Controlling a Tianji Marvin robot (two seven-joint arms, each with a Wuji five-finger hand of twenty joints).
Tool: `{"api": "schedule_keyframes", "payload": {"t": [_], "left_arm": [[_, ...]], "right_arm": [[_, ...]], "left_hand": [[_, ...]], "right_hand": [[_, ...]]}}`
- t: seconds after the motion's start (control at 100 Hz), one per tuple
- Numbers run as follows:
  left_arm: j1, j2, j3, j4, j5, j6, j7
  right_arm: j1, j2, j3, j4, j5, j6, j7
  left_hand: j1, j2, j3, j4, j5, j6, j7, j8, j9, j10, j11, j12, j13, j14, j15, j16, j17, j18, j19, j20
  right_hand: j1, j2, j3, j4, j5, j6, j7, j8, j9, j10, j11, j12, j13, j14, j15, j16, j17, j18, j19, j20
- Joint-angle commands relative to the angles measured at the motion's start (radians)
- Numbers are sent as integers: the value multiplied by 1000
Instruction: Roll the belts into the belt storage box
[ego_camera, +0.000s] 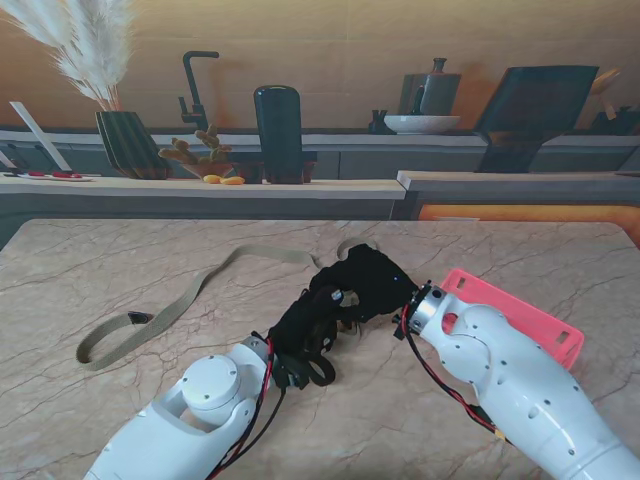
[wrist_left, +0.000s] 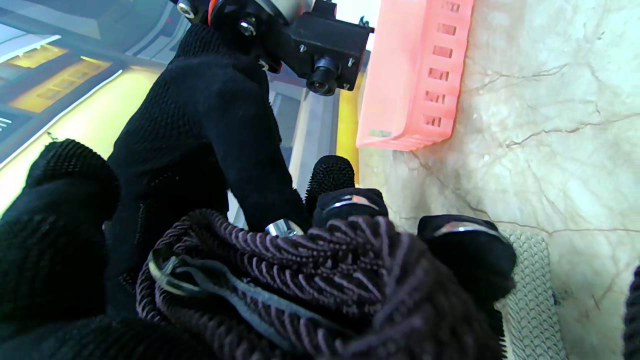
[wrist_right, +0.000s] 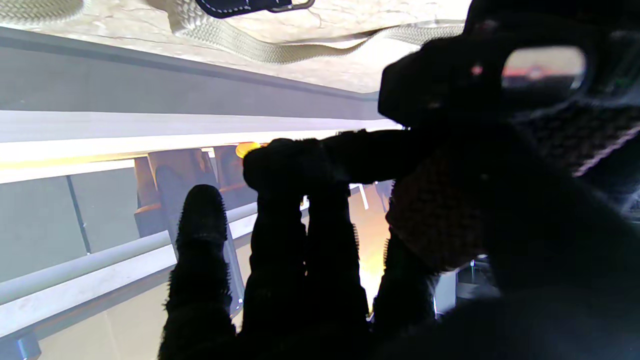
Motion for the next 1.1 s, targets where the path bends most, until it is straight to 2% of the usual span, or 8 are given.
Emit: {"api": "schedule_keyframes", "payload": {"t": [0.0, 0.24, 0.4, 0.47, 0.79, 0.94, 0.98, 1.09], "left_arm": [[6, -6, -1, -15, 2, 6, 7], [20, -21, -10, -33, -7, 28, 77], [25, -22, -18, -41, -9, 31, 88], [28, -22, -20, -46, -12, 30, 92], [43, -29, -30, -68, -58, 31, 114], [47, -41, -23, -67, -46, 6, 172], [48, -44, -23, -66, -36, 1, 193], [49, -48, -25, -62, -9, -14, 222]], "right_arm": [[6, -14, -15, 11, 1, -15, -2], [24, -6, -31, 16, 4, -73, 48], [27, 4, -32, 5, -6, -104, 93], [28, 3, -34, 7, -3, -109, 90], [47, -12, -65, 44, 16, -105, 38], [16, -28, -44, 32, 66, -51, 15], [1, -32, -30, 21, 79, -32, 9], [-42, -41, 18, -25, 126, 23, 11]], "left_hand": [[-7, 20, -26, -14, -20, -29, -25, -9, -5, -7, -5, 6, 63, -54, 185, 60, 24, -39, 215, 17], [11, 20, -27, -8, -6, -22, -15, -4, 9, -1, 9, 11, 63, -53, 186, 62, 38, -29, 216, 19], [14, 21, -27, -7, -7, -22, -12, -2, 8, -4, 12, 11, 63, -56, 187, 62, 43, -27, 216, 18], [16, 19, -25, -6, -4, -22, -10, -1, 10, -2, 13, 11, 64, -57, 188, 62, 45, -28, 215, 17], [22, 31, -20, -2, 6, -20, 1, 5, 9, 0, 11, 7, 63, -57, 189, 61, 42, -25, 213, 12], [61, 78, -85, 18, 0, -29, -14, 4, -86, 0, -151, -88, -147, 164, -110, 124, -335, 134, -105, 228], [68, 87, -94, 20, -6, -35, -23, 6, -122, 1, -223, -135, -250, 242, -235, 114, -452, 161, -233, 233], [92, 112, -137, 28, -30, -56, -58, 16, -224, 15, -383, -258, -505, 295, -596, 45, -705, 146, -535, 179]], "right_hand": [[78, 40, 4, -2, 132, -135, 189, -21, 108, -48, 52, 26, 39, -29, 30, 23, 7, -5, 25, -12], [19, -18, 1, 7, 159, -97, 207, -45, 121, -19, 60, 37, 52, -26, 52, 43, 0, 15, 22, -14], [-63, -33, 59, 77, 124, -9, 6, 97, 25, 4, 25, 32, 9, -20, 6, 36, -16, 11, -2, -5], [-41, -39, 55, 51, 136, -34, 19, 109, 47, -9, 35, 36, 25, -24, 10, 38, -8, 12, -1, -3], [88, -1, 60, -13, 346, -141, 300, -93, 332, -42, 127, 52, 186, -41, 107, 78, 58, 28, 40, -10], [70, -43, 120, -29, 386, -121, 321, -138, 372, -34, 150, 26, 198, -39, 122, 80, 59, 39, 53, -23], [65, -49, 134, -30, 390, -119, 323, -145, 374, -33, 152, 21, 199, -38, 118, 76, 58, 42, 54, -26], [68, -57, 141, -29, 395, -111, 325, -148, 377, -30, 153, 19, 196, -28, 109, 69, 53, 48, 54, -28]]}}
